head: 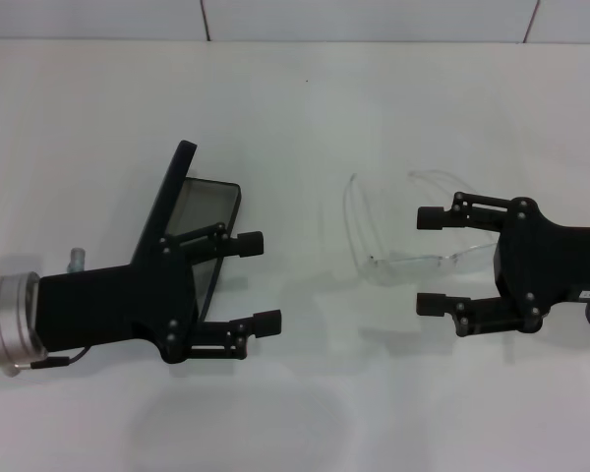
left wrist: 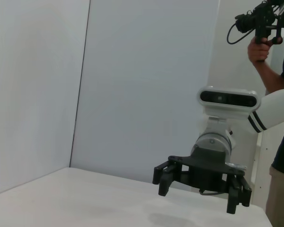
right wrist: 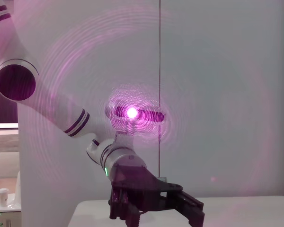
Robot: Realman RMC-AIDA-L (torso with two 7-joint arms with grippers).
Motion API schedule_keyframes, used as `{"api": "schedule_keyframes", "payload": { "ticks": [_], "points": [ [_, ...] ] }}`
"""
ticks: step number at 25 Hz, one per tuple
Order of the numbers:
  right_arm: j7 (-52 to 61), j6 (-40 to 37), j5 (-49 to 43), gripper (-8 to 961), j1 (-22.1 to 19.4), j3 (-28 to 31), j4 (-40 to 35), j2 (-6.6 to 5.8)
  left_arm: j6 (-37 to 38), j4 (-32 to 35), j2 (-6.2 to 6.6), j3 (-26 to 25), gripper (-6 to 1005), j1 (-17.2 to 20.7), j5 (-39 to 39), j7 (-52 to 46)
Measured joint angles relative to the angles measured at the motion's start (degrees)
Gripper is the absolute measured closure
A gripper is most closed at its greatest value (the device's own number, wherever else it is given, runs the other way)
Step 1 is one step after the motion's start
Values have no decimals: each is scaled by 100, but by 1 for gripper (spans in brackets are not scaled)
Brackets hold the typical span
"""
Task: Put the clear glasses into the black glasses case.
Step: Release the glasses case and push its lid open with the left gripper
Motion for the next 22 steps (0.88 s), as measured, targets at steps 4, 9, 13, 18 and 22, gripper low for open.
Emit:
{"api": "schedule_keyframes", "payload": {
  "ticks": [4, 9, 13, 18, 22],
  "points": [
    [0, 2, -2, 124, 0, 0, 0, 0, 0, 0, 0, 0, 119, -11, -12, -1],
    [0, 3, -2, 124, -1, 4, 0, -6, 0, 0, 2, 0, 119, -31, -44, -1],
    [0, 3, -2, 124, -1, 6, 0, -20, 0, 0, -14, -107, 120, -38, -66, -73],
    [0, 3, -2, 124, 7, 23, 0, -41, -178, 592, -31, -811, 120, 67, 85, -1146],
    [0, 9, -34, 124, 14, 32, 0, -55, -812, 1877, -38, -1285, 121, 264, 954, -2861]
  ]
}}
